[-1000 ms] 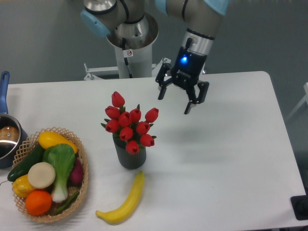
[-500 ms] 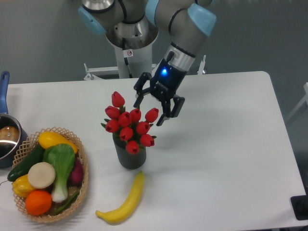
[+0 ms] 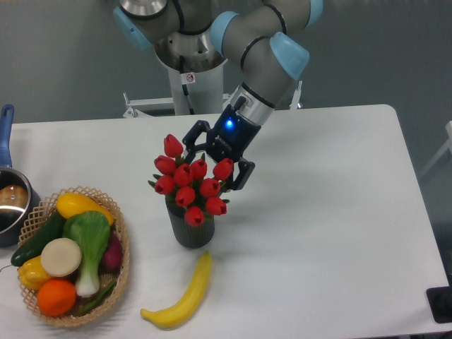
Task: Pick up the flowers from the vase
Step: 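Close the gripper around the red tulip stems below the blooms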
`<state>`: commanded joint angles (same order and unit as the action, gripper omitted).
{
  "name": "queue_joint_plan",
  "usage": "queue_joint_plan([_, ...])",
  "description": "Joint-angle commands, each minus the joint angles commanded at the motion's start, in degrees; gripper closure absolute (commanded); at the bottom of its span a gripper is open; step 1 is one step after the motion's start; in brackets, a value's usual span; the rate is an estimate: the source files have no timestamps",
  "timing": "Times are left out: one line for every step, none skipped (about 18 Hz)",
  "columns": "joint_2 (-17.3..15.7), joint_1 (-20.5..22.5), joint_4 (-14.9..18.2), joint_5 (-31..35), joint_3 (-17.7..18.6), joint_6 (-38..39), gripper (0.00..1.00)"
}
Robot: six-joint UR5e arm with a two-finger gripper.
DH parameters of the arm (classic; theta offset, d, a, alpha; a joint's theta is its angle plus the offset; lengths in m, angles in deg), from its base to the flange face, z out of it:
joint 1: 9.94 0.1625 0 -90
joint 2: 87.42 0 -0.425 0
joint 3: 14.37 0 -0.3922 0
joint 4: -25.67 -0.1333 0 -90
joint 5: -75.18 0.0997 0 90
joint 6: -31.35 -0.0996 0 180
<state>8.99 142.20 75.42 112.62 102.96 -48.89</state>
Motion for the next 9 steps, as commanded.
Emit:
queue_joint_plan([0.3,-0.1,-0.1,-0.1,-0.1,0.0,0.00])
queue_joint_plan([0.4,-0.1,-0.1,-0.4,0.0,0.0,0.00])
queue_joint_plan([0.5,-0.2,-0.1,-0.5,0.0,0.0,0.00])
queue_joint_plan([0.8,-0.2,-0.1,-0.7,0.0,0.0,0.00])
queue_joint_plan([0.8,-0.3,-0.1,-0.8,0.0,0.0,0.00])
queue_joint_plan([0.8,-0.3,-0.1,-1.2,0.0,0.0,0.00])
queue_joint_plan([0.9,-0.5,-0.1,-2.0,0.0,-0.1,0.00])
queue_joint_plan([0.9,-0.6,-0.1,-2.5,0.0,-0.1,0.00])
queue_joint_plan([0.9,-0.6,-0.1,-2.9,-0.1,-0.1,0.00])
